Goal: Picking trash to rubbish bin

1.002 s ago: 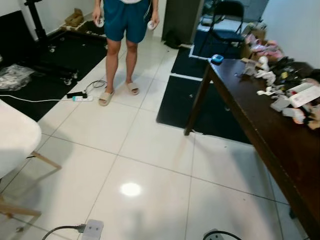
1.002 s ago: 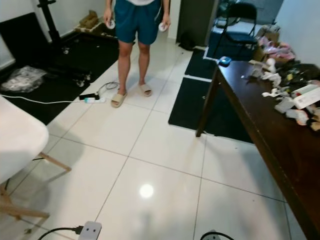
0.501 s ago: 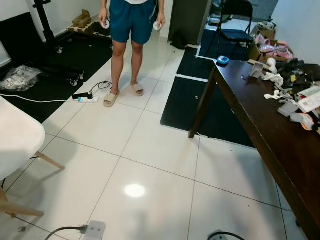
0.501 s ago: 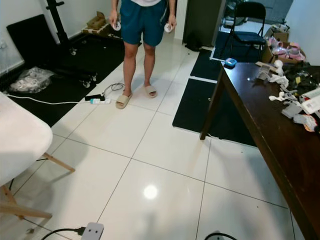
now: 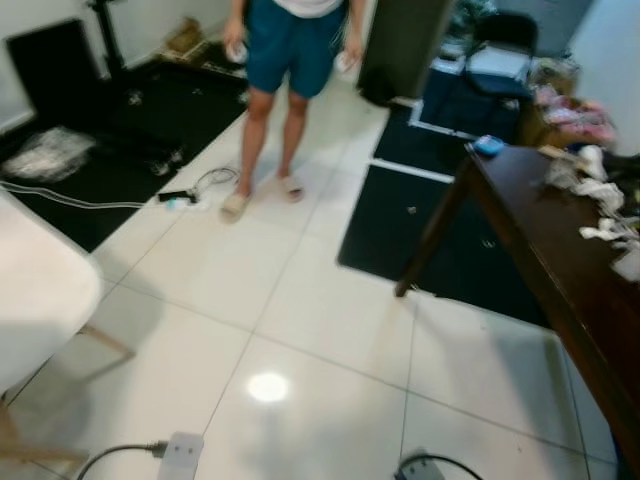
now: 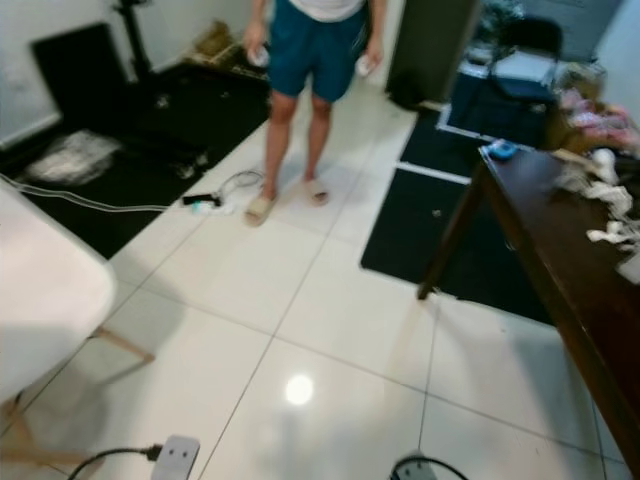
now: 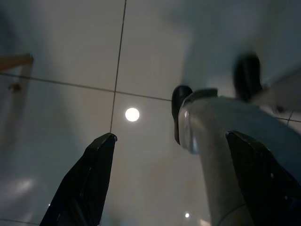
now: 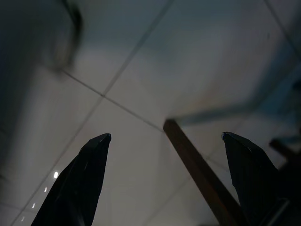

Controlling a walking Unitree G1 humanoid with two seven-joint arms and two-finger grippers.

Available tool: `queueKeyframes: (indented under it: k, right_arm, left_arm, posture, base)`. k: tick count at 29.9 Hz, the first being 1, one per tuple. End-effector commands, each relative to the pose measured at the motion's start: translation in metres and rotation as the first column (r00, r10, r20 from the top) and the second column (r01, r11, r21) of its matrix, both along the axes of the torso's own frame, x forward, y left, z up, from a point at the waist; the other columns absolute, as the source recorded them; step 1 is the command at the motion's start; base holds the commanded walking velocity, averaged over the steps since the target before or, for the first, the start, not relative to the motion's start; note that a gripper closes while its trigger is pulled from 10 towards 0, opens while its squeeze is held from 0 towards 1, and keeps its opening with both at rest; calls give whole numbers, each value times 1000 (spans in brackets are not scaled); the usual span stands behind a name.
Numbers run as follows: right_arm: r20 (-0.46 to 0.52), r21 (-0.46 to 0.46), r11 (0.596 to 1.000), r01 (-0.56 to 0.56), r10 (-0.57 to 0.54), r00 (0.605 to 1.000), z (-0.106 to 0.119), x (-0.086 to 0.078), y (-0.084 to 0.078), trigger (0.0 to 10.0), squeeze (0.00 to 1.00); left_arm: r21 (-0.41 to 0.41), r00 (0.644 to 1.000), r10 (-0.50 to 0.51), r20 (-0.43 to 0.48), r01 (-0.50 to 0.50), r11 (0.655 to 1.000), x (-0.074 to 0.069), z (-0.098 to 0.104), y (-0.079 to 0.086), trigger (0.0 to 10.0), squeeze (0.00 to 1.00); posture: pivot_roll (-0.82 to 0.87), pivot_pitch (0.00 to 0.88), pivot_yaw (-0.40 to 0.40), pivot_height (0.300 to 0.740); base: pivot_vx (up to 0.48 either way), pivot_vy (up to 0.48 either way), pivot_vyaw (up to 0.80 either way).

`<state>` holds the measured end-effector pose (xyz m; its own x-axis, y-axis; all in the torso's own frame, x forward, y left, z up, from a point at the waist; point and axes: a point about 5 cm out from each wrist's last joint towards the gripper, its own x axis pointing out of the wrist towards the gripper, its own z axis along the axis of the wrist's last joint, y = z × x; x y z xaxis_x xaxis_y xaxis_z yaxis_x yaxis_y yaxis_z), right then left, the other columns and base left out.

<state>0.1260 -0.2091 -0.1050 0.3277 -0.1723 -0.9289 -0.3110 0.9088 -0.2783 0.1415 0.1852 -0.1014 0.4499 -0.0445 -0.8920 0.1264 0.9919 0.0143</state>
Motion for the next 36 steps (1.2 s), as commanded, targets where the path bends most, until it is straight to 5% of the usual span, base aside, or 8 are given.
queueKeyframes:
  k: [1,36]
  right_arm:
    - [-19,-18,1000,-5,5,1000,0,-4,-5,10000,0]
    - [-30,-16,1000,-17,17,999,0,-2,-2,10000,0]
  left_arm:
    - [-14,999,-10,-51,10,1000,-13,-5,-5,10000,0]
    - [-9,998,21,-52,-22,1000,-16,-6,-5,10000,0]
  posture:
    - [57,95,-54,740]
    - [60,102,-57,740]
  base:
    - [409,0,0]
    - [331,0,-82]
